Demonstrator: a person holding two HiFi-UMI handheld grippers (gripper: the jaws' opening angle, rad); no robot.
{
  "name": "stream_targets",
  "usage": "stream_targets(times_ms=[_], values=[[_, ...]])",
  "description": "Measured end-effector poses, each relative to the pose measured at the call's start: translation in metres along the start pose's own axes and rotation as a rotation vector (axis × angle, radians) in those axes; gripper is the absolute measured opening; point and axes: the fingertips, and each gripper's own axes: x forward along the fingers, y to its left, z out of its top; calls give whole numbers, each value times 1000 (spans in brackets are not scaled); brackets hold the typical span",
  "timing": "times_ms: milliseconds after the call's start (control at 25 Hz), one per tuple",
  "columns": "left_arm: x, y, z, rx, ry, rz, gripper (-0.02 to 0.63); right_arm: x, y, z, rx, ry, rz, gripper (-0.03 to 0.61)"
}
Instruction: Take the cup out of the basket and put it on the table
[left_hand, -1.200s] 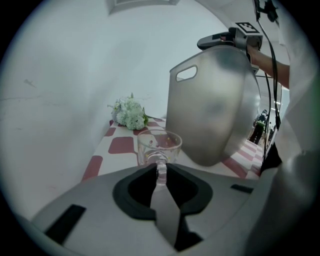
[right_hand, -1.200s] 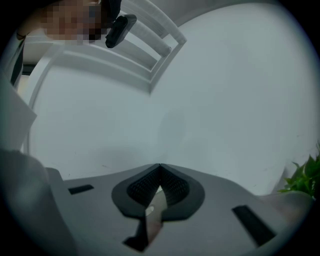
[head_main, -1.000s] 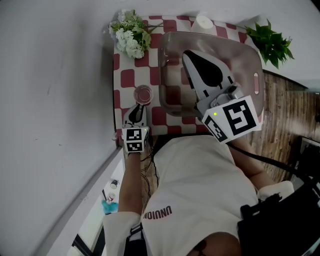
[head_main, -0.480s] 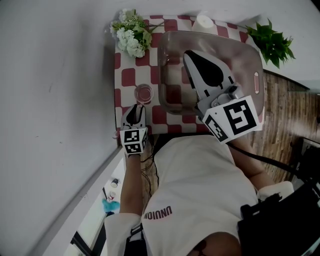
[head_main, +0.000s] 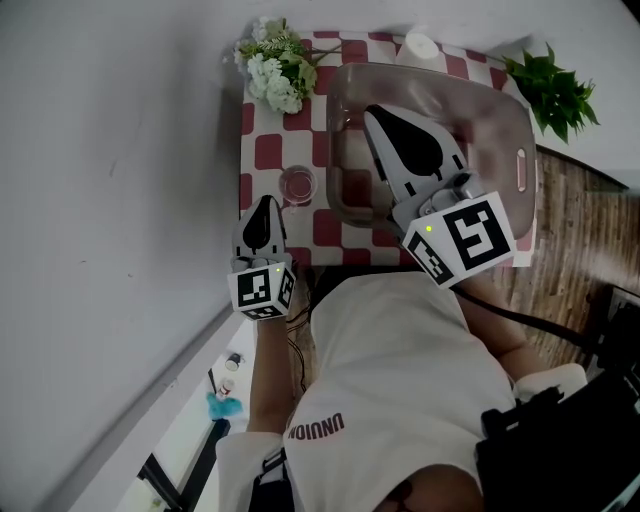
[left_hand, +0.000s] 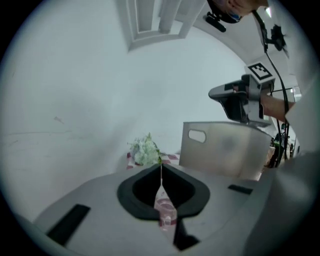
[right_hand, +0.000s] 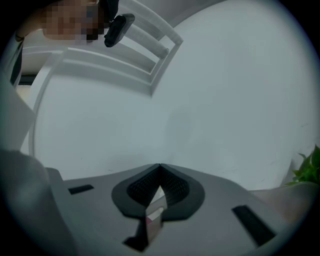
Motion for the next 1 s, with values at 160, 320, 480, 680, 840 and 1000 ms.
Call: stream_targets(times_ms=[160, 320, 480, 680, 840, 1000], values=[[-4, 1, 47, 11, -109, 29, 12, 3, 7, 1, -5, 0, 20, 17], [-4, -2, 74, 57, -165, 43, 11, 4, 12, 3, -11, -9, 30, 17], [-1, -7, 86, 104, -168, 41, 11, 5, 15, 4, -29, -12, 34, 17], [-2, -9, 110, 136, -224, 74, 11, 6, 20, 4, -61, -11, 46, 16], [-1, -9, 122, 141, -252, 80, 11, 7, 24, 5, -74, -11, 60, 15], [1, -13, 126, 151, -255, 68, 11, 7, 23, 5, -70, -14, 61, 15]])
